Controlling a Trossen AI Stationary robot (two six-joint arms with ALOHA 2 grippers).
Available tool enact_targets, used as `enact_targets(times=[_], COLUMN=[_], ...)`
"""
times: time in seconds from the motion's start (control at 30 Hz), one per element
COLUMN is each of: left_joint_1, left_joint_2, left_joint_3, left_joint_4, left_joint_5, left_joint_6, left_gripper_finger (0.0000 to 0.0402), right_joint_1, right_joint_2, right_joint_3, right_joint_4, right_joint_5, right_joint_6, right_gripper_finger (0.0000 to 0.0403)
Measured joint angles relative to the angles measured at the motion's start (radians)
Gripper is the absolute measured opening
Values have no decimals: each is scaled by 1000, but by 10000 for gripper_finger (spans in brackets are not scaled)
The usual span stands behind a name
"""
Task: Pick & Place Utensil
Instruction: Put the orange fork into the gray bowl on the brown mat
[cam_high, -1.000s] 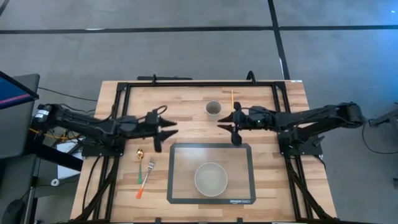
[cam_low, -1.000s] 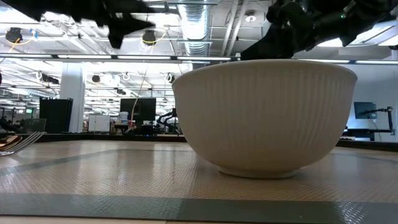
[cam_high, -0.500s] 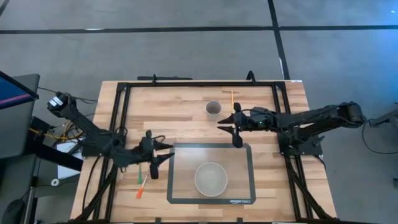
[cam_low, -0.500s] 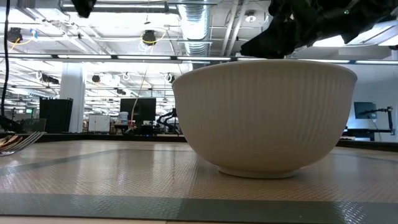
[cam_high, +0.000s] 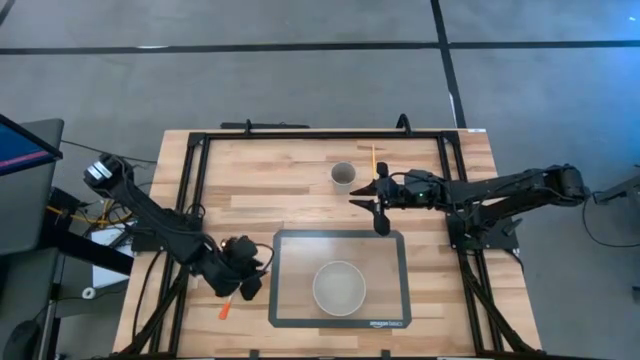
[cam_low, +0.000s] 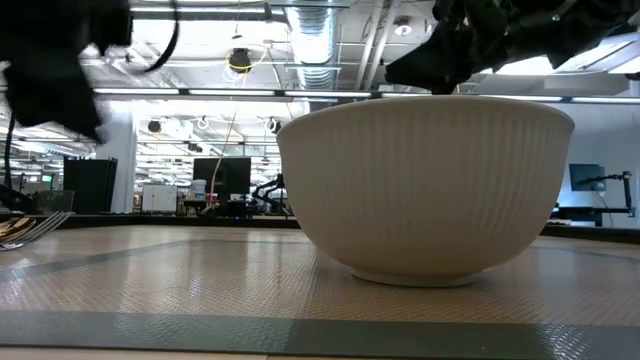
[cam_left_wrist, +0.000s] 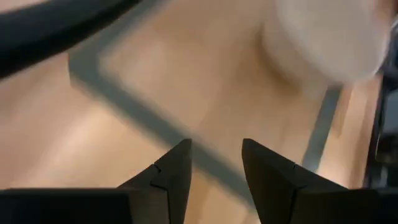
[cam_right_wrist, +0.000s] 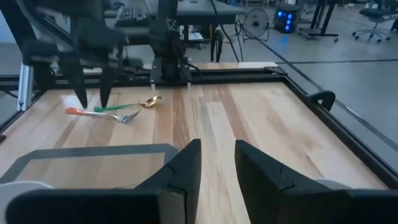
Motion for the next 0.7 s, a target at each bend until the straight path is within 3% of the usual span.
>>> enact_targets(times=[0.13,0.23,0.4,0.53,0.7], left_joint_1=[-21,-62,-132,-147,-146], left_joint_2=[25,50,94,147,206], left_joint_3=[0,0,0,0,5], left_joint_4=[-120,-163,-161,-160,-160], left_joint_5=[250,359,345,277,266], left_joint_6=[-168,-277,-396,-412,-402], left_gripper_finger=[142,142,142,142,142], right_joint_1=[2,8,25,26,26], right_joint_2=[0,0,0,0,0], right_joint_3=[0,0,0,0,0], right_joint_4=[-10,-30,-34,-34,-33], right_joint_5=[0,0,0,-1,-1], right_joint_6=[1,1,2,0,0], right_gripper_finger=[91,91,91,91,91])
